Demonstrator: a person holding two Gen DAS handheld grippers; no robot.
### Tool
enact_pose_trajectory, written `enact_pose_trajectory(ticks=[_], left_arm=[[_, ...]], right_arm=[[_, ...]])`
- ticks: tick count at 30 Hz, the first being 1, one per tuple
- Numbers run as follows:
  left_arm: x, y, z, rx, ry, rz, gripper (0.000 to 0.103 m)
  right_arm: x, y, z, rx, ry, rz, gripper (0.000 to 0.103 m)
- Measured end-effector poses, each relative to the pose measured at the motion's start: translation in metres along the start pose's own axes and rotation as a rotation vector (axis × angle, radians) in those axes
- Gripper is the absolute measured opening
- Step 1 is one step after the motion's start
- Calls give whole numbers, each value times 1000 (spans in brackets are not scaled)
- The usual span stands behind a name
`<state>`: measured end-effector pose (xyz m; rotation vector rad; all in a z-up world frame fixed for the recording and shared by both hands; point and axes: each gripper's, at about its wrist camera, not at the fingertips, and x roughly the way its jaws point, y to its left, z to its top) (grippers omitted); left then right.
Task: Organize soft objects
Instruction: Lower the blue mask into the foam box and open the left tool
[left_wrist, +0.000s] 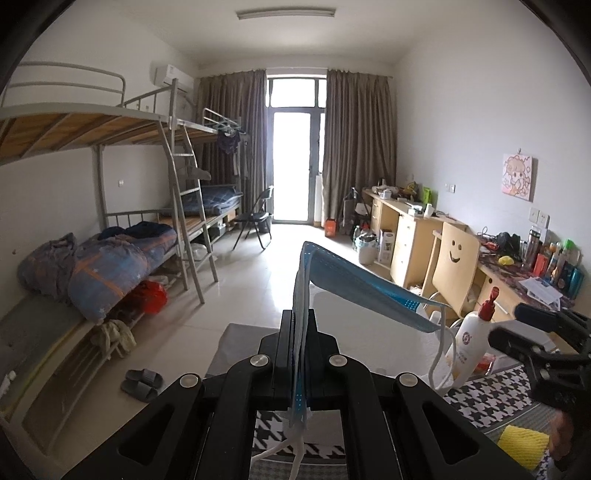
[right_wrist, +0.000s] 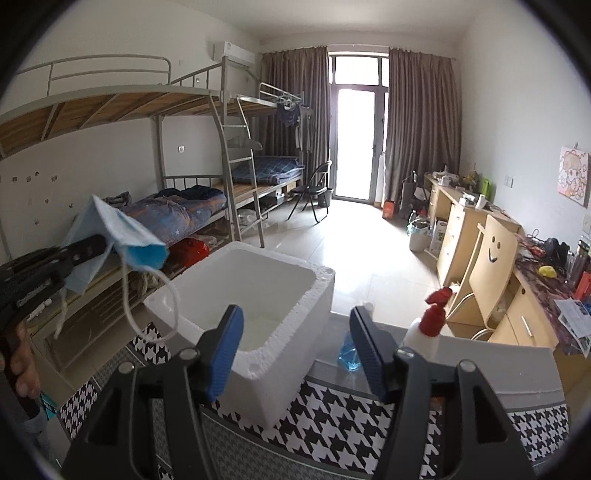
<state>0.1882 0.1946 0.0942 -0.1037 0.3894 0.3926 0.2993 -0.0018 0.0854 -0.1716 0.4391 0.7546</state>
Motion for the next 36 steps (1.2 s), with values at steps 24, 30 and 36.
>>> enact_pose_trajectory(ticks=[24, 30, 36], left_arm=[[37, -34, 9, 55, 83, -62, 4], [50, -39, 8, 57, 115, -65, 4], [65, -40, 7, 55, 149, -68, 4]], right_arm=[[-45, -18, -31, 14, -56, -67, 88], [-55, -22, -37, 26, -57, -75, 88], [-62, -30, -40, 44, -63, -90, 88]])
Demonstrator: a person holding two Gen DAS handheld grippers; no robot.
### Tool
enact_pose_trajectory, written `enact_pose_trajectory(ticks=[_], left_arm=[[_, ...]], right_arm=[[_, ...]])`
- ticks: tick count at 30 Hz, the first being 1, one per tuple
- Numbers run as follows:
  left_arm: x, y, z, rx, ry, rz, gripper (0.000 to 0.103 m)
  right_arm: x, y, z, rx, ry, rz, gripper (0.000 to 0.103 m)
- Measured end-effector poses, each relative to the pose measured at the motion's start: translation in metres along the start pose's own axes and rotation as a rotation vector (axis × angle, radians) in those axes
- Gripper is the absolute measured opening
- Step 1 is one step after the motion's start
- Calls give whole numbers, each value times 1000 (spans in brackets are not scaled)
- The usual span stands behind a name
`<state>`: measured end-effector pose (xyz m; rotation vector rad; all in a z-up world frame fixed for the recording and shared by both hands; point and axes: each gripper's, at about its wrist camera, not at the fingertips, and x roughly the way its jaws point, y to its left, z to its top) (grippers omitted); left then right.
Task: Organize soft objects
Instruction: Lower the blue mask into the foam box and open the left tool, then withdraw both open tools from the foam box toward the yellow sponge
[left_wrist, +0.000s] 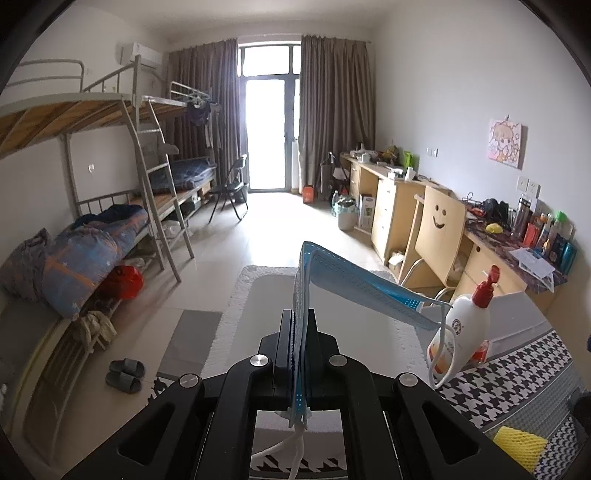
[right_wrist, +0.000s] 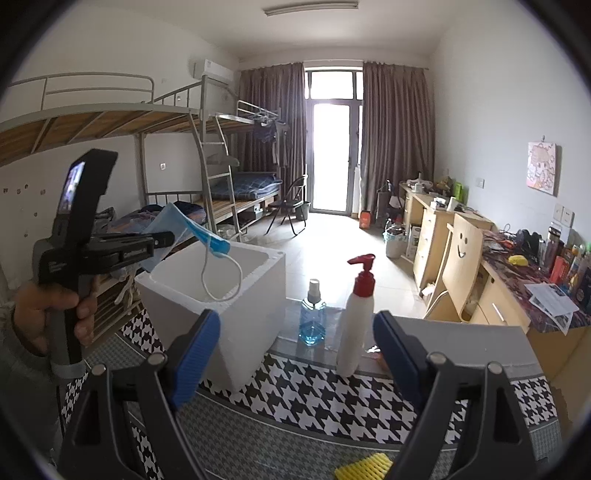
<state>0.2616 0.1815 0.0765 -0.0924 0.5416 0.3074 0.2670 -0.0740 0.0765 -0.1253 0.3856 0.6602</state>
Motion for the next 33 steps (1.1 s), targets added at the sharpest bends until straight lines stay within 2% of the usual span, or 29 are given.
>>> enact_pose_trajectory(ticks=[4, 7, 9, 11, 12, 14, 17, 21, 29, 31, 33], left_arm=[[10, 0, 0, 1, 22, 10, 5], [19, -1, 0, 0, 40, 12, 13], [24, 1, 0, -10, 44, 18, 24], [27, 2, 0, -14, 45, 25, 49], [27, 3, -1, -17, 40, 28, 54], [27, 4, -2, -23, 38, 41, 75], [24, 3, -4, -9, 32, 50, 92], [16, -5, -8, 15, 17, 67, 102], [-6, -18, -17, 59, -5, 54, 102], [-12, -20, -20, 41, -13, 44, 102], [-18, -20, -22, 29, -28, 65, 102]], right_arm=[[-2, -4, -5, 5, 5, -10, 88], [-3, -6, -8, 7, 9, -16, 88], [-5, -8, -10, 11, 10, -18, 88], [-6, -10, -11, 14, 9, -24, 88], [-7, -11, -12, 17, 10, -25, 88], [-8, -13, -13, 28, 9, -28, 88], [-9, -15, -14, 38, 12, -29, 88], [-8, -15, -14, 41, 17, -29, 88], [-7, -14, -16, 49, 22, -19, 88], [-8, -14, -17, 50, 21, -16, 88], [-10, -14, -17, 49, 20, -13, 88]])
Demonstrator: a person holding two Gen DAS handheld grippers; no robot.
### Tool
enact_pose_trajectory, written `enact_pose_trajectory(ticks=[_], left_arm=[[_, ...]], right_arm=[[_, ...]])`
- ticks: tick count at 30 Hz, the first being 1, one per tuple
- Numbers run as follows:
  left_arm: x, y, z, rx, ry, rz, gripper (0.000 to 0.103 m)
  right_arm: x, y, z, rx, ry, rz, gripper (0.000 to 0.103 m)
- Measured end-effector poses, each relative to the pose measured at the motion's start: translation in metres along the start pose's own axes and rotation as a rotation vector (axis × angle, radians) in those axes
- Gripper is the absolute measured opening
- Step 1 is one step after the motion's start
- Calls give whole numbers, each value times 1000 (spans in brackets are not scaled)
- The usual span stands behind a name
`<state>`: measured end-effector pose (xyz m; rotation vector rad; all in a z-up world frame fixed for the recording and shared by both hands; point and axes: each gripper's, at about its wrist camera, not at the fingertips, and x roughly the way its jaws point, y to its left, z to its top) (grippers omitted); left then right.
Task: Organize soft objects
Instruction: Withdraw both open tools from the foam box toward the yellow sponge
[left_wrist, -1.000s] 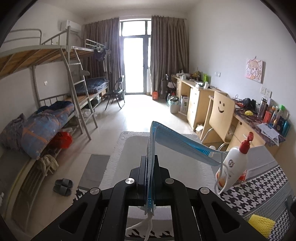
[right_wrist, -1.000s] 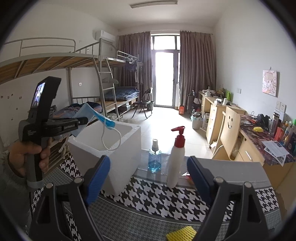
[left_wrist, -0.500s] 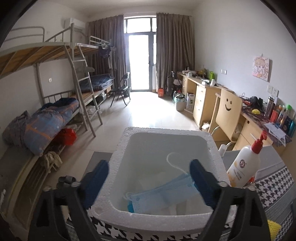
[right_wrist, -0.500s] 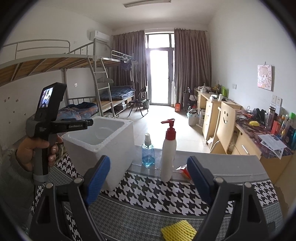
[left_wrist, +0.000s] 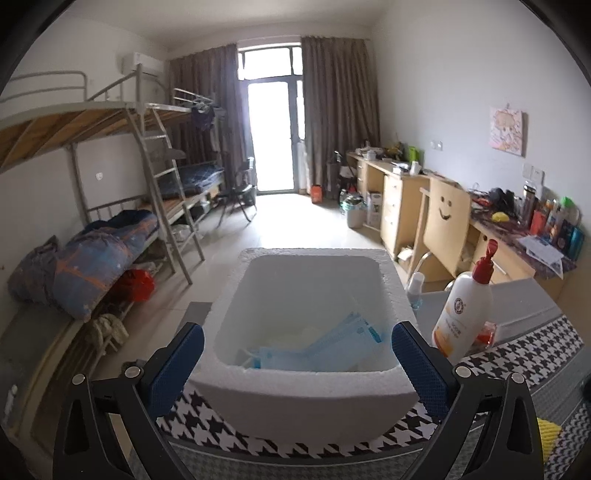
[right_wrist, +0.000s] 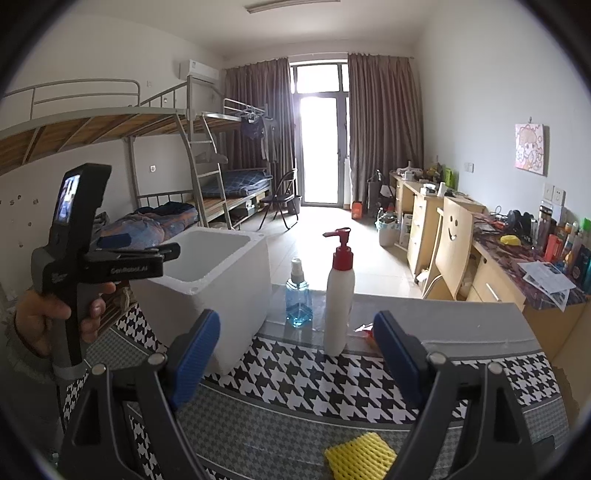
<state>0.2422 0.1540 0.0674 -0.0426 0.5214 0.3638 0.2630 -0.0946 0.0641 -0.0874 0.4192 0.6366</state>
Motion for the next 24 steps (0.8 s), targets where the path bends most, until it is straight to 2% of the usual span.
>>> enact_pose_trajectory(ticks=[2, 6, 12, 16, 20, 24], left_arm=[[-6, -2, -2, 13, -28, 29, 102], [-8, -9, -6, 23, -26, 33, 102], [-12, -12, -11, 6, 14, -35, 102], [-19, -21, -14, 62, -10, 9, 102], [-20, -24, -19, 42, 20, 3, 102], [-27, -27, -25, 49, 16, 15, 102]], right_arm=[[-2, 1, -1, -2, -3, 1, 88], [-6, 1, -3, 0, -6, 1, 88], [-11, -1, -5, 5, -12, 5, 88], [-16, -1, -7, 6, -18, 5, 88], [-23, 0, -9, 4, -28, 8, 88], [-29, 1, -11, 0, -37, 3, 88]])
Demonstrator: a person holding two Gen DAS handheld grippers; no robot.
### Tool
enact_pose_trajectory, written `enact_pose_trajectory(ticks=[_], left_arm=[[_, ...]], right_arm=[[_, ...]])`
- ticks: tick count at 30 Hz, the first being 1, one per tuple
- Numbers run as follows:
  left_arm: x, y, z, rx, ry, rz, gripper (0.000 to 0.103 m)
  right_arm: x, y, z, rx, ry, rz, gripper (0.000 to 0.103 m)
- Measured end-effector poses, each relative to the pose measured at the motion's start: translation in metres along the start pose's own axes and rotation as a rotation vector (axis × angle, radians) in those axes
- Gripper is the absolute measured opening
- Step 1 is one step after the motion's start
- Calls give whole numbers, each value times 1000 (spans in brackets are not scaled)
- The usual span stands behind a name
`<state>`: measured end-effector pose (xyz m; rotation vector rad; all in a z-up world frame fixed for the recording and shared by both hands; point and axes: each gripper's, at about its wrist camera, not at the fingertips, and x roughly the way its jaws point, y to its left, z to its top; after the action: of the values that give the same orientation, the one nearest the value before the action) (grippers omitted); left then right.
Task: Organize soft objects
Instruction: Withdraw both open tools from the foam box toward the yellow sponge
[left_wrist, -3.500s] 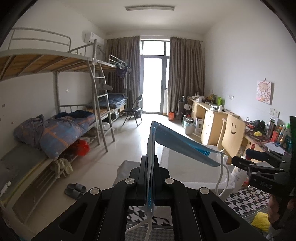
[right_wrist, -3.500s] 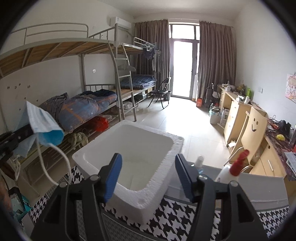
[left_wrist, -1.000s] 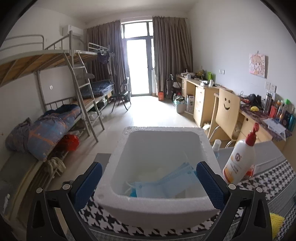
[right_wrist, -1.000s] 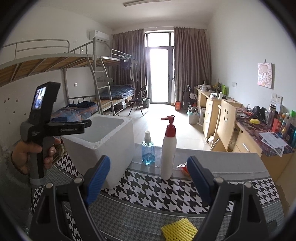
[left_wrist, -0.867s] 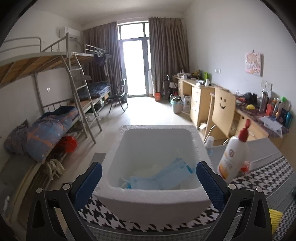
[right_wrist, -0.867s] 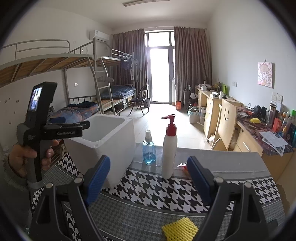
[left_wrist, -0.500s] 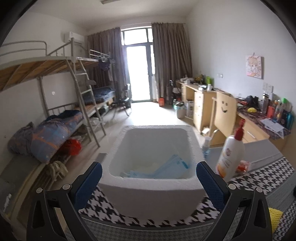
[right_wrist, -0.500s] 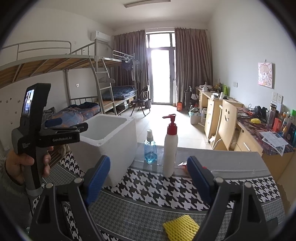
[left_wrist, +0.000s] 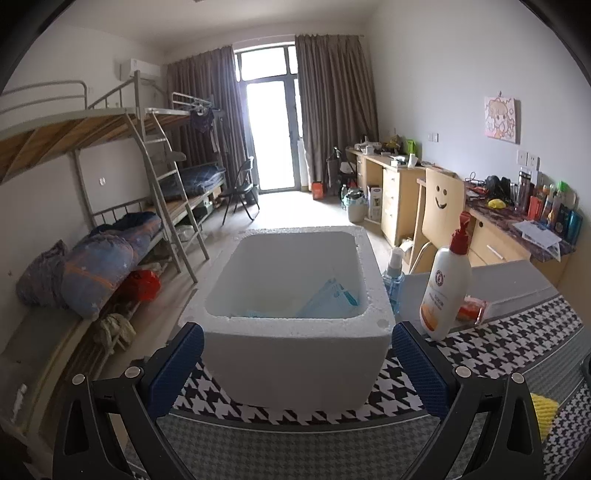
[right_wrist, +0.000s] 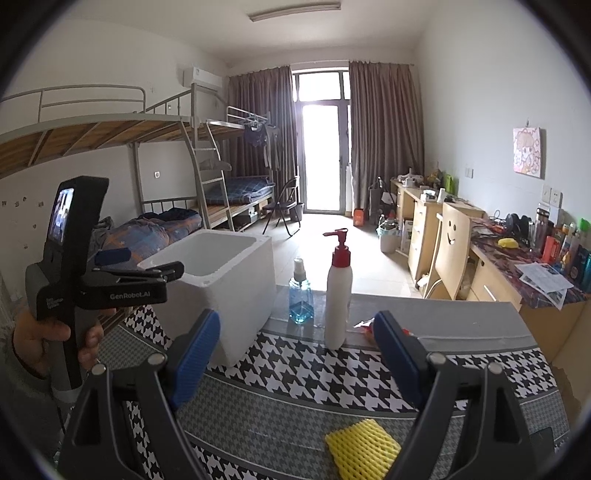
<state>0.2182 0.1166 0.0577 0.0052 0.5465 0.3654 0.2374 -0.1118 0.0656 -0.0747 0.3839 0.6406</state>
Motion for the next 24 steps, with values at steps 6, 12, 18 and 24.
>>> enact_pose_trajectory(ticks=[6, 12, 18, 24], left_arm=[[-19, -8, -6, -10, -40, -1, 102], [-37, -20, -15, 11, -77, -37, 102], [-58, -32, -22, 49, -145, -82, 102], [-68, -47, -30, 100, -175, -65, 102]], right_arm=[[-4, 1, -2, -11, -4, -8, 88], [-11, -3, -6, -2, -14, -11, 88], [-16, -4, -8, 2, -20, -15, 88], [-24, -6, -11, 9, -24, -18, 88]])
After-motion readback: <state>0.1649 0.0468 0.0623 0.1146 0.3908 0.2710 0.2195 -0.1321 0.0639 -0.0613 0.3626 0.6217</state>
